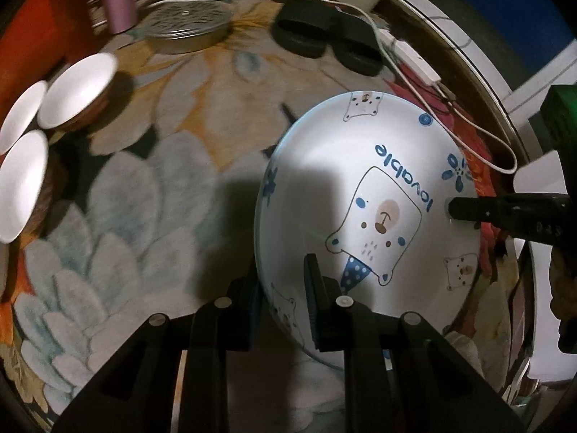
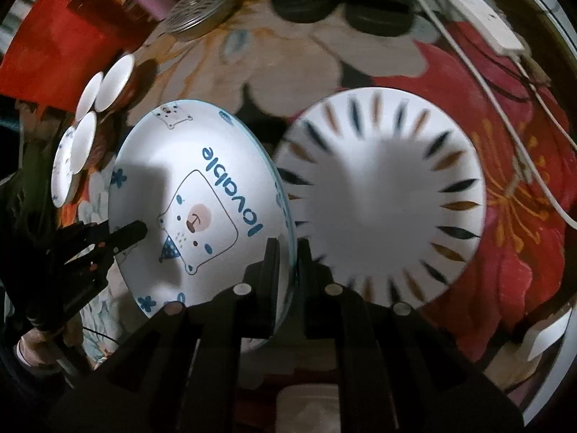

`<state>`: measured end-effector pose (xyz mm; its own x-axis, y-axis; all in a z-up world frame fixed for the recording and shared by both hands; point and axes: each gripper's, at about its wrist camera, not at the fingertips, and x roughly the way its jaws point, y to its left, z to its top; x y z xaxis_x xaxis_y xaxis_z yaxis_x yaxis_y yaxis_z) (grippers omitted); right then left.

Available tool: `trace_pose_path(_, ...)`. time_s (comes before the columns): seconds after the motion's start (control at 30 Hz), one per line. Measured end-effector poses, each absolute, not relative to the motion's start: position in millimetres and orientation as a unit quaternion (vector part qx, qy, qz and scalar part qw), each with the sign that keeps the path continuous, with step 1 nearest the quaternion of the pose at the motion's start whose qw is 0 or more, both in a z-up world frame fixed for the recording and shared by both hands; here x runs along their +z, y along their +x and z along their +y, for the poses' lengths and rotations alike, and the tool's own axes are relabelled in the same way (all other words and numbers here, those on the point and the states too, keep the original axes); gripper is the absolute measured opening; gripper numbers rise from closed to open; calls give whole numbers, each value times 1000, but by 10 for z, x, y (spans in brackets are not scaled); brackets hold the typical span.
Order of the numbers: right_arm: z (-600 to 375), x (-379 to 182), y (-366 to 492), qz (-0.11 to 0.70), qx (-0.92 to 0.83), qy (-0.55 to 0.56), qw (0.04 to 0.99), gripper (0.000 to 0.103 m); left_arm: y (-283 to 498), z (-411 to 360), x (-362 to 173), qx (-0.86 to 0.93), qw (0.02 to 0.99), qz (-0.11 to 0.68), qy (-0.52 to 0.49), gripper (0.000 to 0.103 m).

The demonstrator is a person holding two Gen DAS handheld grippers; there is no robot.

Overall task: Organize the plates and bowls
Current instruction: 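Lift the bear-print plate and carry it over the leaf-pattern plate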

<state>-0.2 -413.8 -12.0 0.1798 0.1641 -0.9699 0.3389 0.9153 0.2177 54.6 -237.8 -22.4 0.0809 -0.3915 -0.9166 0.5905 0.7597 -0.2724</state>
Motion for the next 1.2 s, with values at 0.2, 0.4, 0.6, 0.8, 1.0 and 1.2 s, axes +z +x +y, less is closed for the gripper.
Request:
trace_pose_path(0.2, -4472, -131, -158, 635, -88, 213, 738, 10, 507, -2789, -235, -350, 723, 588, 95, 21)
trace_pose_path(0.4, -4787, -177, -257, 631, -112, 224, 735, 10, 508, -3158, -273, -358, 719, 587, 103, 21)
trace_pose_path(0.6, -5082, -272, -343, 627, -130, 240, 729, 10, 492, -3468, -357, -361, 712, 591, 114, 21)
trace_pose_path(0.8, -5275, -358, -360, 623, -140, 251, 728, 10, 474, -3658, -425, -357, 711, 593, 124, 21)
trace_pose_path(1.0, -5389, -445, -345, 624, -146, 254, 725, 10, 486, -3762, -437, -354, 713, 590, 135, 21)
trace_pose_path(1.2, -5453, -555, -369, 628, -152, 259, 718, 11, 458, -3824, -520, -356, 703, 600, 139, 21)
